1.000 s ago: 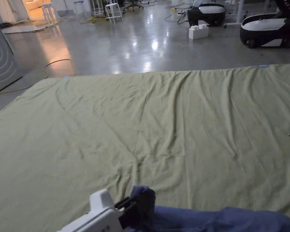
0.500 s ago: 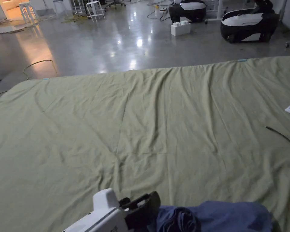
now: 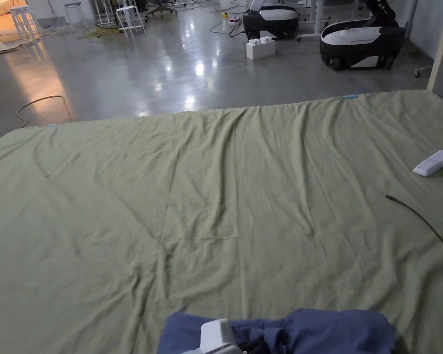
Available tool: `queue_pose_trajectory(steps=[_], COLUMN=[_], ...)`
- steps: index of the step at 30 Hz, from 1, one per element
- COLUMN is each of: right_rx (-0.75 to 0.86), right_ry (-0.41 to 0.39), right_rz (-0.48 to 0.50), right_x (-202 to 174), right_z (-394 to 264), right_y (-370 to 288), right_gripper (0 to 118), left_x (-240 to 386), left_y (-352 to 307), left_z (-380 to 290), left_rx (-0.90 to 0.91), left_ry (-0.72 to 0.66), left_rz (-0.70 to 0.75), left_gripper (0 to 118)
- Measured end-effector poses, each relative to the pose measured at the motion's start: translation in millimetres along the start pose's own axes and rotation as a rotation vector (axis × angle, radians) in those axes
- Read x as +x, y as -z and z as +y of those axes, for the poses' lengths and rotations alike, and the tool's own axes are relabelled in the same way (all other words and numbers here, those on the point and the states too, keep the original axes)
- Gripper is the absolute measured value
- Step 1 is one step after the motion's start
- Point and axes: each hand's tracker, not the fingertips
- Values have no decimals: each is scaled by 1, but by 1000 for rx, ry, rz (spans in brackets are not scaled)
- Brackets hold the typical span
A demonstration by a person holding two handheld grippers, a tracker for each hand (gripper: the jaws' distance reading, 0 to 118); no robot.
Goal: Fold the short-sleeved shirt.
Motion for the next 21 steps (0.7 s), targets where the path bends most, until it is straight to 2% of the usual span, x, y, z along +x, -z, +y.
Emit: queue_pose_trajectory(steps=[2, 3, 4, 5, 6, 7, 8, 11, 14, 15, 16, 17, 18, 19, 21], right_rx=[-15, -22, -27, -29, -31, -34, -36, -39, -41, -38, -35, -35, -37, -40, -45], right_ry=[14, 23, 29, 36, 41, 48, 51, 54, 39, 26, 11, -5, -20, -33, -43], right_rz=[5, 9, 10, 11, 14, 21, 28, 49, 70, 78, 84, 84, 82, 78, 79], right_x=[3, 3, 3, 3, 3, 3, 2, -3, -11, -13, -16, -18, -20, -23, -24], right_z=[-4, -6, -7, -8, -8, -9, -9, -9, -8, -7, -7, -7, -7, -6, -7], right_y=[2, 3, 4, 6, 7, 9, 11, 19, 21, 21, 20, 20, 19, 18, 17], right_gripper=[1, 1, 1, 1, 1, 1, 1, 1, 1, 1, 1, 1, 1, 1, 1], left_x=[-11, -17, -28, -43, -57, -73, -90, -132, -158, -161, -164, -165, -165, -163, -148], left_y=[-27, -41, -59, -75, -87, -99, -110, -117, -94, -83, -74, -71, -66, -60, -55], left_z=[6, 10, 14, 19, 23, 27, 30, 33, 28, 26, 24, 23, 24, 24, 22], left_rx=[81, 127, 172, 210, 234, 256, 264, 242, 177, 143, 146, 179, 182, 146, 99], left_ry=[12, 17, 6, -14, -48, -87, -133, -323, -464, -504, -533, -565, -604, -591, -508], left_rz=[-47, -45, -53, -34, -18, 3, 46, 90, -19, -55, -104, -160, -187, -122, -73], left_gripper=[7, 12, 25, 46, 77, 91, 92, 91, 90, 83, 72, 56, 34, 19, 14])
